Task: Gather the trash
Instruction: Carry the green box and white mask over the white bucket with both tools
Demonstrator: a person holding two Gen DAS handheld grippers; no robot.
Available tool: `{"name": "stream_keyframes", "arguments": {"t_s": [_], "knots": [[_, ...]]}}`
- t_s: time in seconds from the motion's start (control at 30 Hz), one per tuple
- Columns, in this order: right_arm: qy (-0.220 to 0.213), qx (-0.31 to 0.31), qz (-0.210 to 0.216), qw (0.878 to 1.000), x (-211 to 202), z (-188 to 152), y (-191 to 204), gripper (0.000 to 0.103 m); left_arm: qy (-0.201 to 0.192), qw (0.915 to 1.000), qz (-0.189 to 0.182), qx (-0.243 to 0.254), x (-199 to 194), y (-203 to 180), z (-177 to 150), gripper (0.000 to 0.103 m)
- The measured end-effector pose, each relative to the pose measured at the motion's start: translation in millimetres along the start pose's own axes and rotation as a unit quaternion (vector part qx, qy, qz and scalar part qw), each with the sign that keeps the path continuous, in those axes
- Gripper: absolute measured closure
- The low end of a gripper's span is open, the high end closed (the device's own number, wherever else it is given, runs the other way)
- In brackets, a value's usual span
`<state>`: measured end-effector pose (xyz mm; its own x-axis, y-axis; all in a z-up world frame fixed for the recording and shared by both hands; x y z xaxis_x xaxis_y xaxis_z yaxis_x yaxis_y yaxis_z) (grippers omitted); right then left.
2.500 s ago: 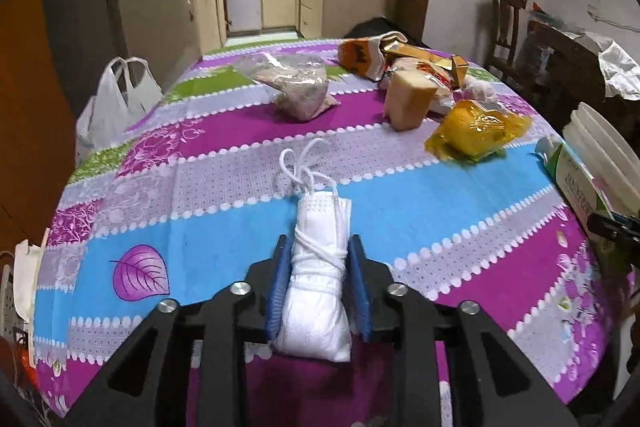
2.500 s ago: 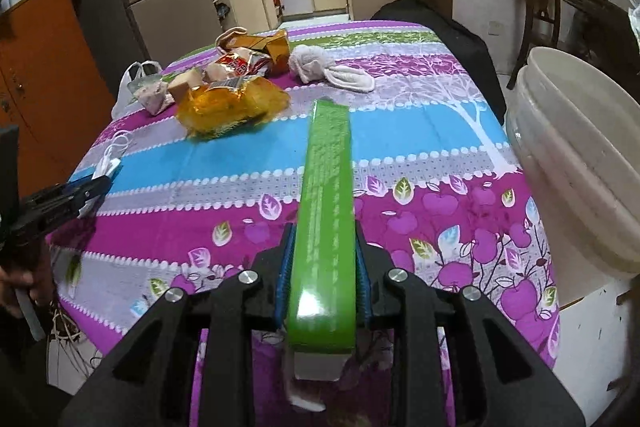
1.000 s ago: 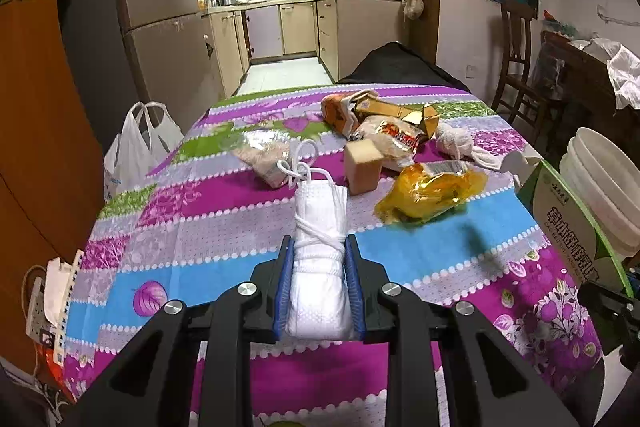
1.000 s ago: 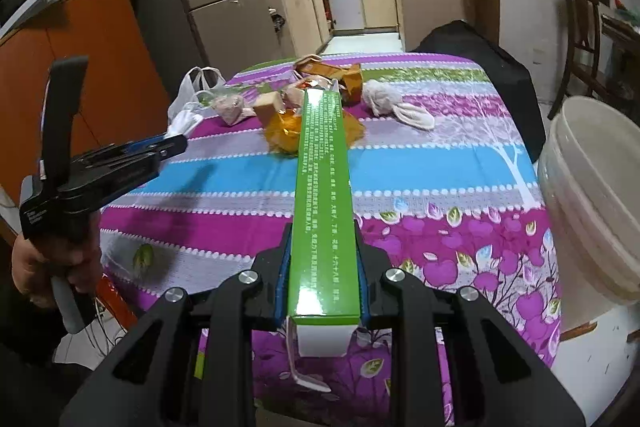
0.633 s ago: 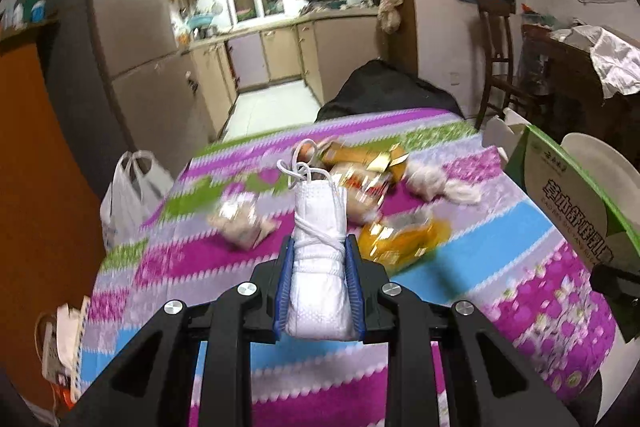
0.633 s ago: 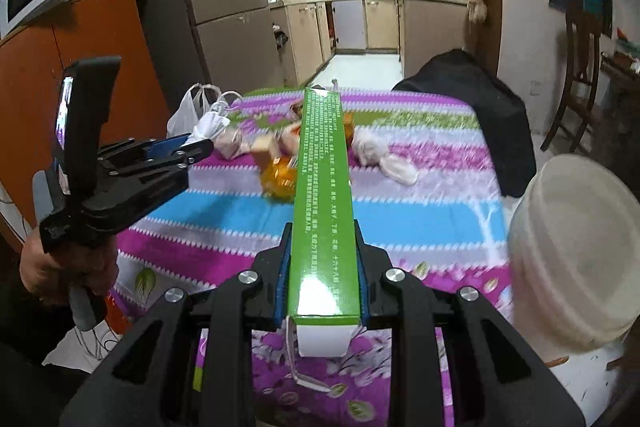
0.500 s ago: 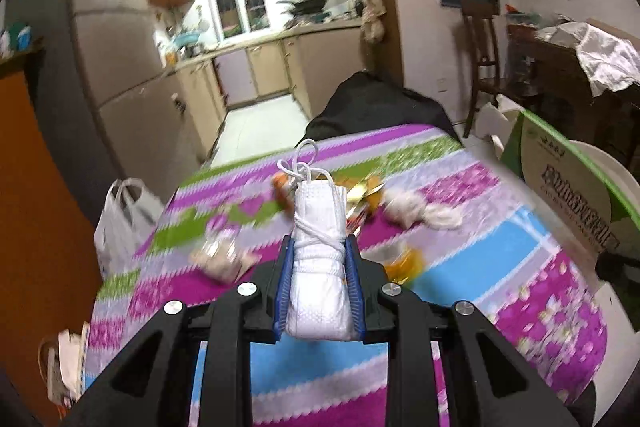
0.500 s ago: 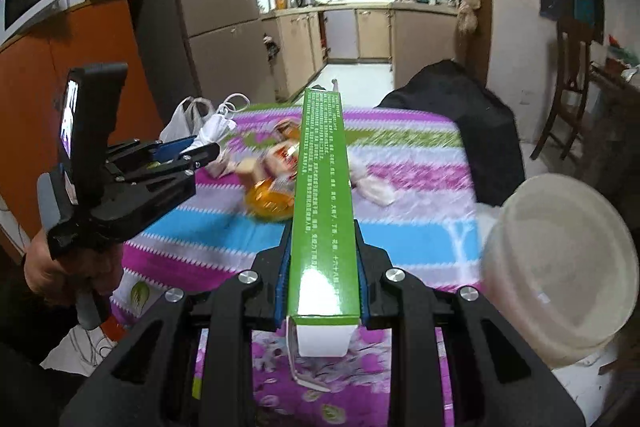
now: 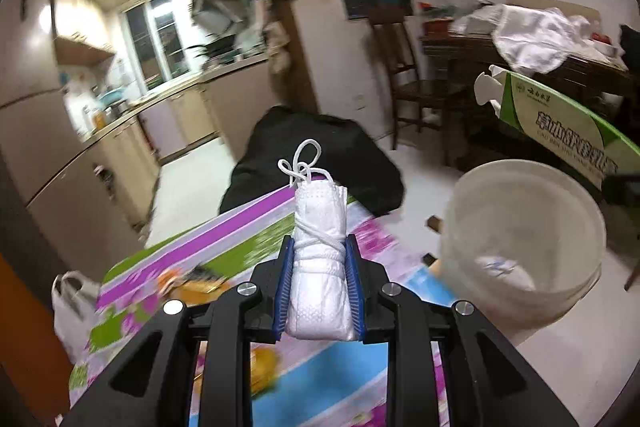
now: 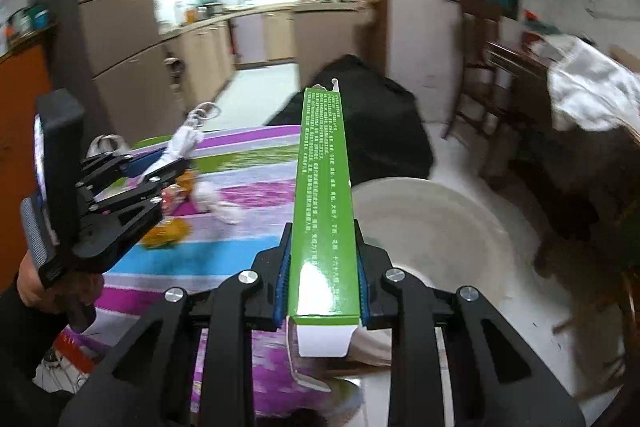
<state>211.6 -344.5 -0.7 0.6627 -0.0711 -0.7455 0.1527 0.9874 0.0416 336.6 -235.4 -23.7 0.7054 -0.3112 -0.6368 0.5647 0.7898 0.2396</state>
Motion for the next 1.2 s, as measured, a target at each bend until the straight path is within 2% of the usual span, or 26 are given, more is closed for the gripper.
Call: {"name": "stream_keyframes", "arguments": {"t_s": [0.17, 0.33, 0.5, 0.63, 0.83, 1.2], "knots": [[0.024, 0.04, -0.041, 0.998, -2.6, 1.2, -57.3, 0.079, -0.003, 0.9986, -0.035, 0.04, 18.9, -62.8, 31.1, 0.077], [0.055, 0.078, -0.056, 0.994, 6.1, 1.7, -100.6, 0.079, 0.003, 0.9955, -0.058, 0.075, 41.6, -116.3, 54.4, 0.077], [0.085, 0.095, -0.061, 0.99, 21.1, -1.4, -120.5, 0.079, 0.021, 0.9908, -0.09, 0.098, 67.7, -166.5, 73.1, 0.077], [0.108, 0.101, -0.064, 0.987, 28.5, -10.2, -129.3, 0.079, 0.05, 0.985, -0.123, 0.11, 91.9, -199.6, 82.6, 0.077], [0.133, 0.104, -0.069, 0.983, 37.7, -17.1, -140.4, 0.079, 0.08, 0.9788, -0.138, 0.128, 114.5, -229.5, 83.7, 0.077], [0.153, 0.101, -0.057, 0.981, 49.5, -25.1, -130.0, 0.079, 0.114, 0.9721, -0.148, 0.142, 131.4, -237.5, 67.2, 0.077]]}}
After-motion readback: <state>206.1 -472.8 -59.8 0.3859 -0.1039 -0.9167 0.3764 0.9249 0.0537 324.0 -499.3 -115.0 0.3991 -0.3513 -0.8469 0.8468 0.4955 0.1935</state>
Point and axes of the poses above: each gripper's, at about its wrist camera, not at the fingertips, and x roughly the way its jaws point, y to its left, z to its top, the point moved 7 cm from there along x, roughly the way its jaws point, and after that the axes turned 8 degrees about y, right-handed, at the moved point
